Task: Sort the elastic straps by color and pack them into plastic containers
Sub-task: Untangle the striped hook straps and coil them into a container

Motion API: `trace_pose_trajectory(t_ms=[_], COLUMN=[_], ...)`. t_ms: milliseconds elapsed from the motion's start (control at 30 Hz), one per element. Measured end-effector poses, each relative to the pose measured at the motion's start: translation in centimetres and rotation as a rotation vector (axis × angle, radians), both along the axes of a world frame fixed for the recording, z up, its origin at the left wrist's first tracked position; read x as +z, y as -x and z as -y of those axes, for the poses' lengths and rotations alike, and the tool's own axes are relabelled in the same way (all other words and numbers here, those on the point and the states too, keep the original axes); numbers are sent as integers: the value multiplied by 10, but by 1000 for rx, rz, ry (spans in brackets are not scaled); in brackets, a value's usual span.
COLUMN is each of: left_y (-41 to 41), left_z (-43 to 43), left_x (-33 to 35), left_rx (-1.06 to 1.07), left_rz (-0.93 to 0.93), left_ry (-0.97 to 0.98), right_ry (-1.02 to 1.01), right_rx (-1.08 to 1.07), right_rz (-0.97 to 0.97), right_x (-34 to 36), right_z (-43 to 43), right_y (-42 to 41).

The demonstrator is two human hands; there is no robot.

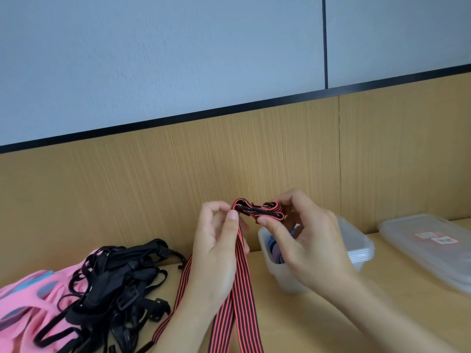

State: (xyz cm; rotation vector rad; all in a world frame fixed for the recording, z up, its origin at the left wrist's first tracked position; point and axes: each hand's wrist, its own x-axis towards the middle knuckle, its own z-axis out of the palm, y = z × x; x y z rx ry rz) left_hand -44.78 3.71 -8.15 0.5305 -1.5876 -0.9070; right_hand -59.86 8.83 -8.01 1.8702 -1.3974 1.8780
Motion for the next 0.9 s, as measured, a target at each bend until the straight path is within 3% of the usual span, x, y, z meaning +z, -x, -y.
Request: trace_pose_trajectory(t_ms=[167,333,433,667,733,900], left_y=[-1,-5,2,10,11,4], left_z=[0,-1,-8,-14,-14,-16], left_x=[-2,5,4,5,7,7], left_rx=[57,-103,-235,-327,-376,-399], left_rz=[150,108,90,13,-59,-27], left_ry=[59,-226,-271,-381,-484,-496], right_ry=[41,43,55,64,45,-58], right_rx=[-41,-56,-81,-246,-238,-130], right_rz=[-40,-96,-120,-233,-248,-308], right_x=[-1,-3,-5,-5,-6,-5], right_z=[-1,0,0,2,3,0], right_y=[-1,-2,-4,-5,-4,-8])
